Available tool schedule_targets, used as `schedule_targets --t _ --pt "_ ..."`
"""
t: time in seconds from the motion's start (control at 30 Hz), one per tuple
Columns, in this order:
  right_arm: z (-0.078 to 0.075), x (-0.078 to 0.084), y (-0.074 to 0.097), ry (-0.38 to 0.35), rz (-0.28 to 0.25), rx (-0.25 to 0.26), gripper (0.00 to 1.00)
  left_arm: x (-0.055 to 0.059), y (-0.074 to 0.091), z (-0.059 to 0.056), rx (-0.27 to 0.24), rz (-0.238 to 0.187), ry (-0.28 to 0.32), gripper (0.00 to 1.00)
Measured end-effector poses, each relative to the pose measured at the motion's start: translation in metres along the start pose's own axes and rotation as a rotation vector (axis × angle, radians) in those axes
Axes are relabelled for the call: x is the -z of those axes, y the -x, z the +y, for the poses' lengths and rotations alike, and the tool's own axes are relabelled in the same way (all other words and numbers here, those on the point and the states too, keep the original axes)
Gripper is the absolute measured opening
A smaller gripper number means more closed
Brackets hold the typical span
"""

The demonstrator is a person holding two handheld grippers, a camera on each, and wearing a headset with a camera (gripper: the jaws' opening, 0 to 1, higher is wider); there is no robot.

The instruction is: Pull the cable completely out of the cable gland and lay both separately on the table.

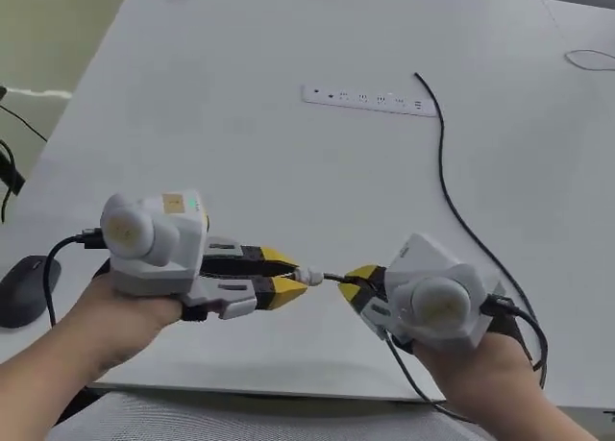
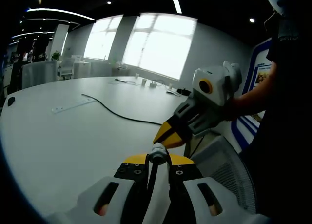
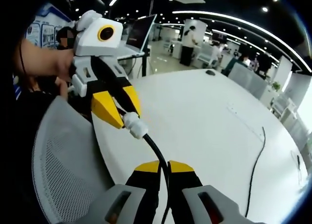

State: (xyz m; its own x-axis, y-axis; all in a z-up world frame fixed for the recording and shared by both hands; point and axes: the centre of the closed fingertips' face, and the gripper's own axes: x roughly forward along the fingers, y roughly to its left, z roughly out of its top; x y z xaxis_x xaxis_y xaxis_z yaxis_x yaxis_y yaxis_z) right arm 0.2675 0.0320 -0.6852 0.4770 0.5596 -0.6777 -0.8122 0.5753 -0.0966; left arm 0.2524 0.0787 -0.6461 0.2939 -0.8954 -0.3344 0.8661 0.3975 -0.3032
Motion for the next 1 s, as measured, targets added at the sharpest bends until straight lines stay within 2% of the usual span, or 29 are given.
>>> schedule_targets --t 0.07,0.17,0.37,0.8,0.87,1.0 --pt "-0.003 0.007 -0.001 -0.060 0.009 0.002 0.00 0.001 0.000 0.001 0.000 0.003 0.003 0.15" --pt "-0.008 0.014 -0.001 -0.099 0.014 0.007 0.00 0.001 0.000 0.000 0.002 0.002 0.002 0.15" --pt "-0.019 0.032 -0.002 -0.258 0.026 0.020 0.00 0.000 -0.001 0.000 0.001 -0.001 0.004 0.15" --pt "-0.033 0.083 -0.003 -0.487 0.115 0.056 0.00 0.003 -0.004 -0.002 0.006 0.024 -0.002 0.15" --pt "-0.032 0.088 -0.002 -0.559 0.127 0.053 0.00 0.004 -0.005 -0.004 0.009 0.028 -0.004 0.15" --pt "-0.035 0.097 0.000 -0.584 0.146 0.071 0.00 0.003 -0.008 -0.007 0.017 0.028 0.000 0.15"
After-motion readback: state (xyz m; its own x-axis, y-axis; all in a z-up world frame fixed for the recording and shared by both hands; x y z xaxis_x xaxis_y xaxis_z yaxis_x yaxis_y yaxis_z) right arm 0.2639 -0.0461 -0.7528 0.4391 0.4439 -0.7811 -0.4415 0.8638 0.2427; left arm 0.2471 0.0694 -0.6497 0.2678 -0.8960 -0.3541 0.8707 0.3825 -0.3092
